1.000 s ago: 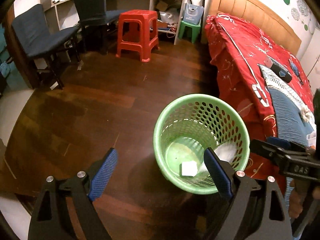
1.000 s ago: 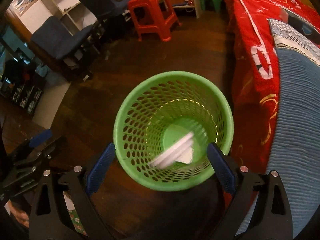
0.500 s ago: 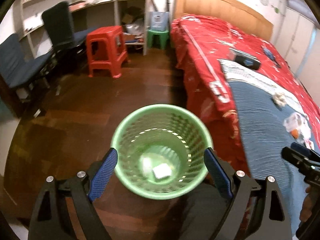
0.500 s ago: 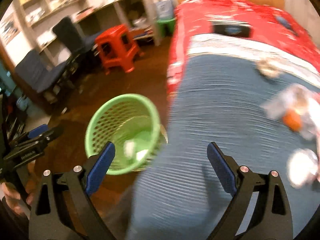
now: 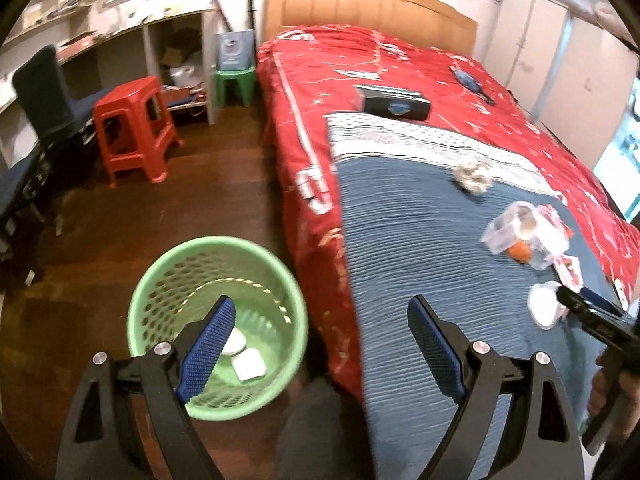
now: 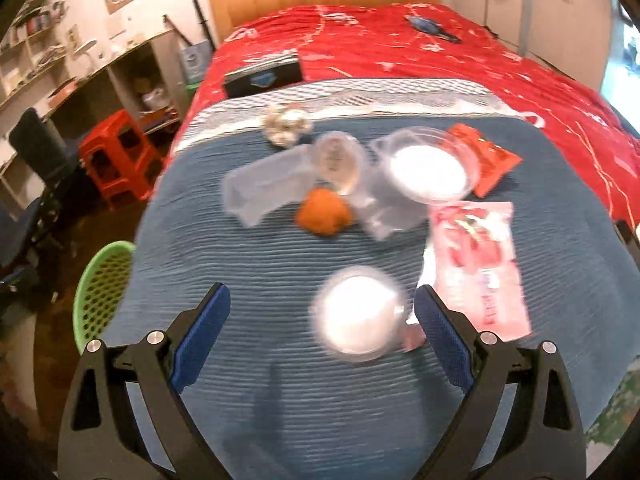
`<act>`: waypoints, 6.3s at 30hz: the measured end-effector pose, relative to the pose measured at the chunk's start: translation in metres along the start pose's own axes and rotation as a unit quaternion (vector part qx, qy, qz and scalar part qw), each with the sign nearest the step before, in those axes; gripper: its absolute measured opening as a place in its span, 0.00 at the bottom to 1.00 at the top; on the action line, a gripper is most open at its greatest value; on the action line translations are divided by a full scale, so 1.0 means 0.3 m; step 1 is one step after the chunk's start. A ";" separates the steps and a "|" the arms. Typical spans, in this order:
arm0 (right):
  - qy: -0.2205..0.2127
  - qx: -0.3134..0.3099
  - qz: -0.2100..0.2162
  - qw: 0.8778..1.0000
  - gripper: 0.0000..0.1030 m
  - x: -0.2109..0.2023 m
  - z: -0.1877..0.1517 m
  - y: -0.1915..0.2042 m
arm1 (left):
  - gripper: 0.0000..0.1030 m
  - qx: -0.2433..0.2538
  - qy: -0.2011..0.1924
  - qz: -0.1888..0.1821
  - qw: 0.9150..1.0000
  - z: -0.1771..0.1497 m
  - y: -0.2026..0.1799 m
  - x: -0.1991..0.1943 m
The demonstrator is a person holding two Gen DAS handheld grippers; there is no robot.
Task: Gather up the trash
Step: 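Grasp the clear plastic tray with the left tool while the right tool grasps the round clear container, then carry the clear tray to the green basket and release it from the left tool, then lower the round clear container into the green basket and open the right tool, then grasp the orange peel with the left tool while the right tool grasps the pink wrapper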
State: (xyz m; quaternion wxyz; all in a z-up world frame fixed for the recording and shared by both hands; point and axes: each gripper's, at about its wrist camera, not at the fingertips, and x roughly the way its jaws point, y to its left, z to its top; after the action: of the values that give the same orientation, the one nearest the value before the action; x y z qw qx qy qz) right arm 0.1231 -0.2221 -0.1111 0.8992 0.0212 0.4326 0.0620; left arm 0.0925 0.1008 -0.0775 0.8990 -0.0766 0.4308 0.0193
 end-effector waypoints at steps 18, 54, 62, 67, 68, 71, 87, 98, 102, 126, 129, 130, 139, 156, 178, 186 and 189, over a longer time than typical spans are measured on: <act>0.035 -0.015 0.011 0.999 0.64 0.145 0.001 -0.054 | 0.82 0.133 -0.019 -0.064 0.989 0.149 -0.422 0.120; -0.015 -0.008 0.081 0.997 0.61 -0.146 -0.045 -0.001 | 0.33 0.135 -0.005 -0.149 0.979 0.145 -0.456 0.181; -0.023 -0.041 0.105 0.993 0.61 -0.173 -0.030 0.126 | 0.33 0.080 -0.038 -0.132 0.987 0.093 -0.232 0.020; -0.025 -0.064 0.119 0.991 0.61 -0.178 -0.015 0.205 | 0.33 0.039 -0.048 -0.106 0.992 0.068 -0.087 -0.040; -0.025 -0.067 0.123 0.990 0.61 -0.177 -0.011 0.220 | 0.33 0.034 -0.050 -0.100 0.993 0.061 -0.063 -0.051; -0.025 -0.081 0.133 0.987 0.61 -0.173 0.001 0.272 | 0.33 0.020 -0.057 -0.078 0.995 0.042 0.022 -0.076; -0.019 -0.131 0.171 0.976 0.61 -0.146 0.041 0.485 | 0.33 -0.058 0.023 0.041 0.997 -0.064 0.339 0.080; -0.004 -0.149 0.186 0.971 0.61 -0.101 0.034 0.578 | 0.60 -0.100 0.054 0.072 0.991 -0.137 0.447 0.124; 0.002 -0.155 0.195 0.968 0.61 -0.084 0.033 0.617 | 0.60 -0.115 0.044 0.077 0.989 -0.147 0.477 0.086; 0.104 -0.196 0.241 0.945 0.62 0.208 0.005 1.097 | 0.60 -0.164 0.027 0.106 0.980 -0.241 0.648 -0.039; 0.105 -0.189 0.247 0.945 0.72 0.217 0.002 1.118 | 0.60 -0.167 0.030 0.107 0.980 -0.248 0.651 -0.031; 0.103 -0.184 0.249 0.945 0.74 0.215 0.002 1.116 | 0.60 -0.167 0.030 0.106 0.980 -0.248 0.651 -0.030; 0.068 -0.167 0.237 0.955 0.74 0.110 0.024 0.960 | 0.60 -0.141 0.016 0.090 0.986 -0.204 0.566 -0.041; -0.020 -0.032 0.039 0.999 0.83 -0.068 0.077 0.133 | 0.64 -0.057 0.016 0.018 0.998 -0.076 0.212 -0.003; 0.034 0.007 -0.089 0.995 0.77 0.121 0.043 -0.275 | 0.71 0.118 0.034 -0.109 0.986 0.115 -0.487 0.212; 0.024 0.006 -0.078 0.997 0.65 0.086 0.040 -0.296 | 0.71 0.180 0.053 -0.137 0.973 0.129 -0.721 0.356; 0.017 0.009 -0.072 0.997 0.65 0.062 0.040 -0.305 | 0.71 0.195 0.058 -0.142 0.969 0.133 -0.775 0.396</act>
State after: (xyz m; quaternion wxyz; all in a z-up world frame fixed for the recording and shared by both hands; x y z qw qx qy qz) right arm 0.1523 -0.3102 -0.1264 0.8936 -0.0033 0.4489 -0.0065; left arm 0.2213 -0.1264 -0.1172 0.8637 0.0388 0.4620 -0.1978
